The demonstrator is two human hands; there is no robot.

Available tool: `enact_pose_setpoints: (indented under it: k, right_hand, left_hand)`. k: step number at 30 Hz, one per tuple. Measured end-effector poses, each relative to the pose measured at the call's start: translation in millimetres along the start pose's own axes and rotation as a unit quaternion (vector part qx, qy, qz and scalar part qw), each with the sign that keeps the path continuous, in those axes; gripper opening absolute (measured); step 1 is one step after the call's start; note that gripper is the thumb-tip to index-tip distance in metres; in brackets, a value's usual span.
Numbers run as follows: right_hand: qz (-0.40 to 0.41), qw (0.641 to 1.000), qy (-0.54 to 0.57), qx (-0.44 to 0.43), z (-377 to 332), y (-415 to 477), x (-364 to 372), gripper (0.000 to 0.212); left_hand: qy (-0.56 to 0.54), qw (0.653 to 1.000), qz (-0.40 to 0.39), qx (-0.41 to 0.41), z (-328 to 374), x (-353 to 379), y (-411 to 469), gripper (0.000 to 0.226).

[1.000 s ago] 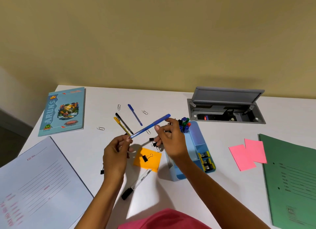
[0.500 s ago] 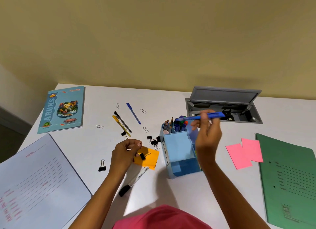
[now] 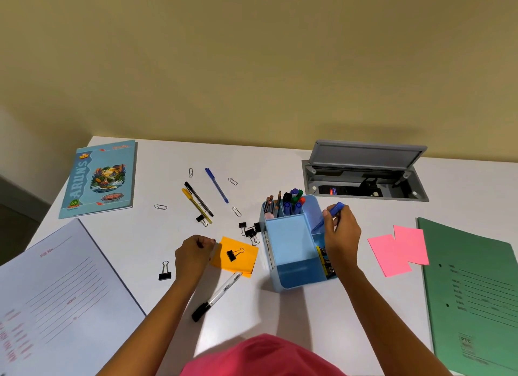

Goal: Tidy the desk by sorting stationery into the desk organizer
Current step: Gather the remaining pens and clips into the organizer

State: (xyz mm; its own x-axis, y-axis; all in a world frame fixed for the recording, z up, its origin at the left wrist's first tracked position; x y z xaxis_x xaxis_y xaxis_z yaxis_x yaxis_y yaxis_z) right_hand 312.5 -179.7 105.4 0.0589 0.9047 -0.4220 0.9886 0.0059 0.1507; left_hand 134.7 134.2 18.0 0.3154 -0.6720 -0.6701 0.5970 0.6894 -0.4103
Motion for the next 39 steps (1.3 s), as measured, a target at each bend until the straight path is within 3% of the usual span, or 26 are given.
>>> enact_pose_setpoints:
  k: [3,9,12,16,21,24,32,39]
  right_hand:
    - [0.000,1.000,-0.004,-0.011,0.5,1.2,-1.4,0.008]
    - [0.021,1.000,0.011,-0.001,2.4,5.1,-5.8,0.028]
    - [0.046,0.997,0.002,-0.068,-15.2,3.6,-11.7,0.033]
    - [0.080,0.970,-0.079,-0.216,-54.8,-9.6,-14.3,0.027]
    - [0.029,0.982,-0.079,-0.170,-58.7,-17.2,-1.3,0.024]
    - [-0.005,0.974,-0.076,-0.215,-63.7,-28.3,7.9,0.028]
    - [-0.035,0.969,-0.054,-0.238,-66.9,-36.8,12.5,0.027]
    - [-0.059,0.969,-0.036,-0.235,-79.0,-45.7,31.0,0.025]
  left_hand:
    - [0.013,1.000,0.009,-0.006,-0.4,-0.9,5.0,0.012]
    - [0.079,0.993,0.060,0.062,20.3,-6.3,29.2,0.015]
    - [0.122,0.985,0.101,0.072,37.1,-11.2,41.6,0.018]
    - [0.158,0.980,0.124,0.010,51.8,-17.9,58.6,0.033]
    - [0.167,0.980,0.070,-0.084,47.1,-7.9,83.0,0.052]
    - [0.177,0.978,0.048,-0.101,41.4,-0.6,90.4,0.057]
    - [0.195,0.974,0.036,-0.109,31.6,5.4,95.1,0.038]
    - [0.269,0.962,0.037,-0.041,25.3,9.3,74.1,0.031]
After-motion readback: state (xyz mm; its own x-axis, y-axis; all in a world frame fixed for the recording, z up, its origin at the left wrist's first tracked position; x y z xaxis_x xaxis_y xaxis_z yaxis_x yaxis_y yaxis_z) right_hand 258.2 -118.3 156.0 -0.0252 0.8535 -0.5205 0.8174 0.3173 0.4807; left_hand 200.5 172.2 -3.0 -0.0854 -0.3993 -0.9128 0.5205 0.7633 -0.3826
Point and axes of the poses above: each hand's wrist, its own y-axis towards the middle knuckle, its own x-axis out of the palm, z = x × y, the point moved 9 cm from there along y, towards the middle knuckle, and after that the axes turned 11 degrees about y, right-handed, at the moved point
